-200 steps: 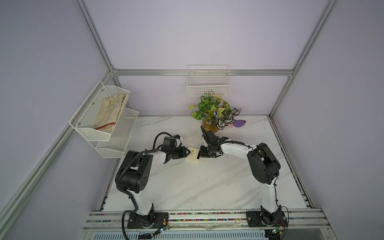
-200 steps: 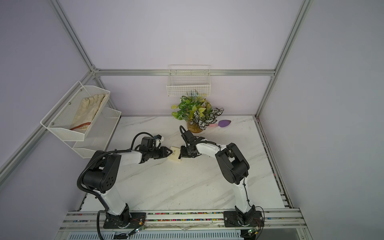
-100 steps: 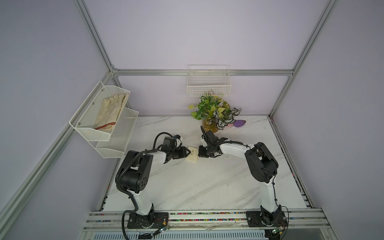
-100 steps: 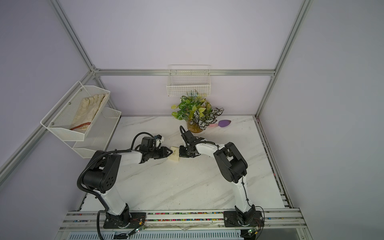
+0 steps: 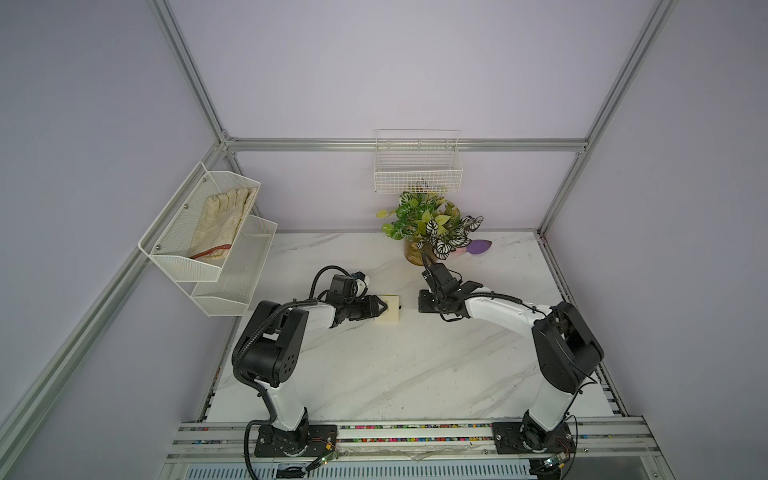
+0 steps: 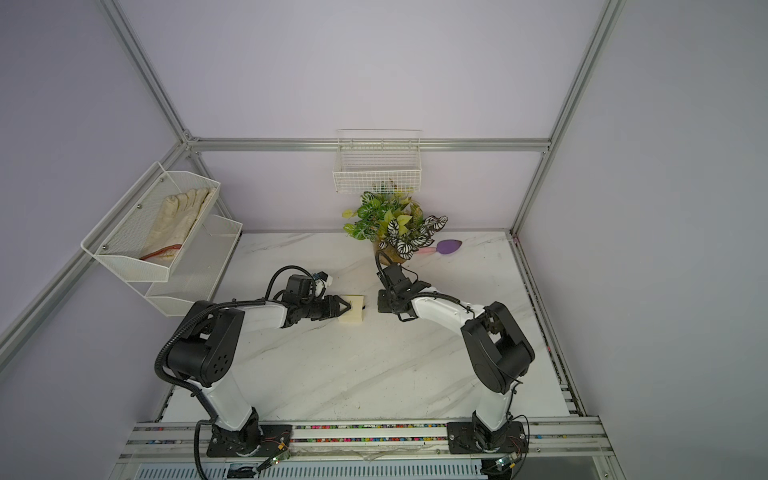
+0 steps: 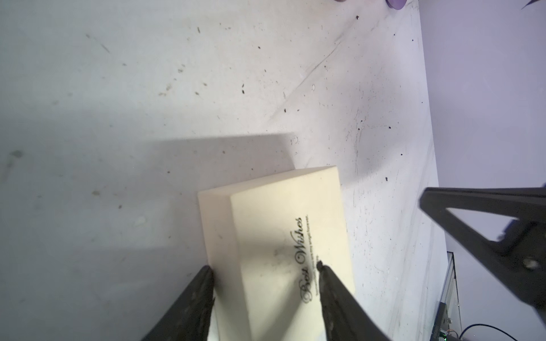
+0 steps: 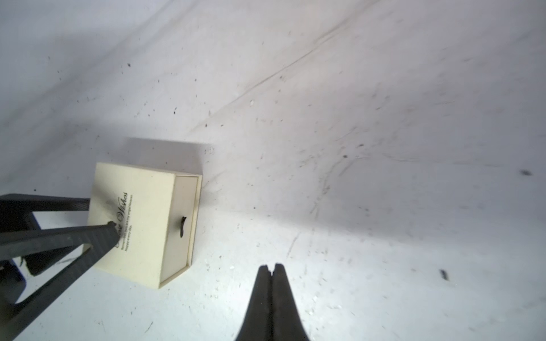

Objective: Place the earrings into the drawer-style jewelry box
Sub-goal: Close the drawer of the jewelry box, then reset both arms

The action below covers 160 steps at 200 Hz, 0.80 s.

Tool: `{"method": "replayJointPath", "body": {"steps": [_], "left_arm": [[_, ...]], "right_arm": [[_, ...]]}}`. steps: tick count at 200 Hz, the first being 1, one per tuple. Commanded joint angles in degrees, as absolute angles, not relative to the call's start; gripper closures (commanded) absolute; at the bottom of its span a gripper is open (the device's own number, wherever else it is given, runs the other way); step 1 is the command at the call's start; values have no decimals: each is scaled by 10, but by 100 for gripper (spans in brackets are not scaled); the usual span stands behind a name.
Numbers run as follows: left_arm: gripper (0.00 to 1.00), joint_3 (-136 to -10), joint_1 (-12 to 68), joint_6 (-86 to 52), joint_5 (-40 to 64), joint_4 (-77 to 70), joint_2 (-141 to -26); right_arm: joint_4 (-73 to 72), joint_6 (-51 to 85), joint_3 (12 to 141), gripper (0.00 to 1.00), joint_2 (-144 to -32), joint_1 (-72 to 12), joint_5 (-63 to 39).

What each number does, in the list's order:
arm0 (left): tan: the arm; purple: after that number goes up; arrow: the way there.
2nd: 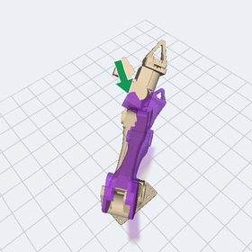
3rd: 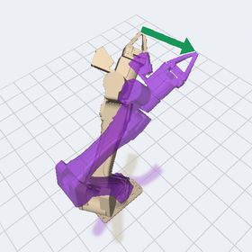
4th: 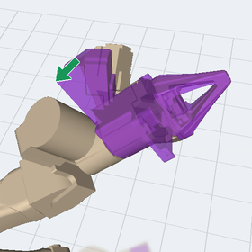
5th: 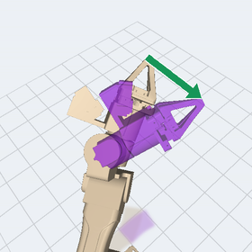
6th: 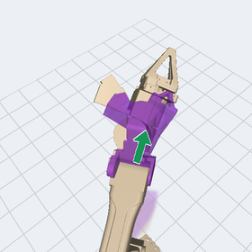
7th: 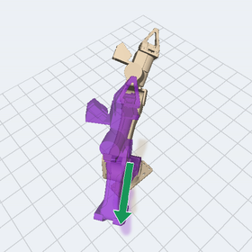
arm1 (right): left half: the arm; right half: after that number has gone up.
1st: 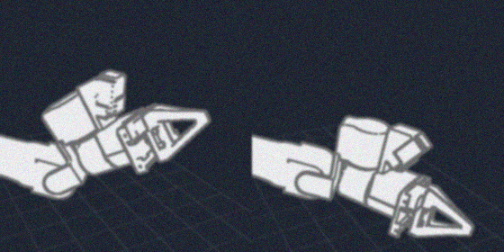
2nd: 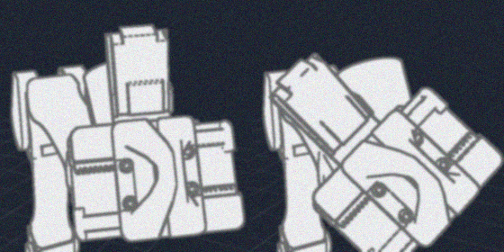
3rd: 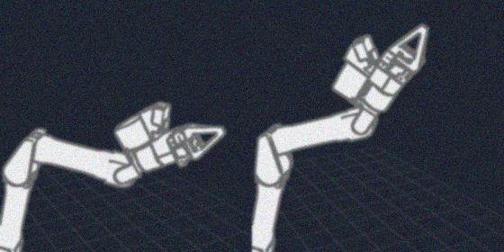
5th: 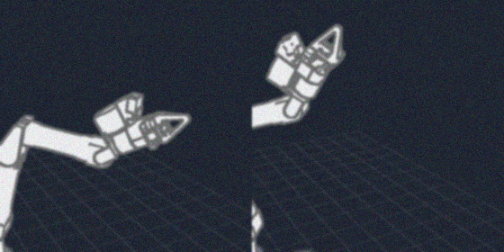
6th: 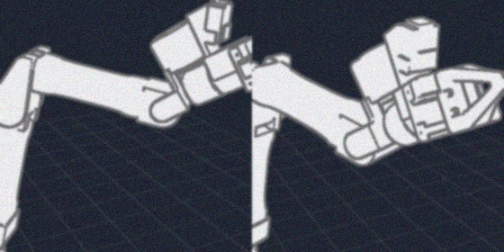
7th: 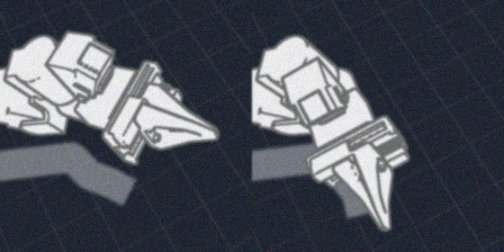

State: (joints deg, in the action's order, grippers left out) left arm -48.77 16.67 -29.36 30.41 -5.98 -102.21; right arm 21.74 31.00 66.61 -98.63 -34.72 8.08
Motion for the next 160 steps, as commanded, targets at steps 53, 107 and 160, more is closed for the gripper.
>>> {"method": "replayJointPath", "body": {"steps": [53, 107, 160], "left_arm": [[0, -493, 171, -269, 117, -12, -830], [0, -371, 167, -249, -223, 3, -594], [0, -157, 157, -94, -328, -269, -500]], "right_arm": [[49, 247, 470, 47, -707, -333, 262], [-101, 136, 317, 14, -568, -320, 453], [-221, 82, 250, 3, -630, -271, 442]]}}
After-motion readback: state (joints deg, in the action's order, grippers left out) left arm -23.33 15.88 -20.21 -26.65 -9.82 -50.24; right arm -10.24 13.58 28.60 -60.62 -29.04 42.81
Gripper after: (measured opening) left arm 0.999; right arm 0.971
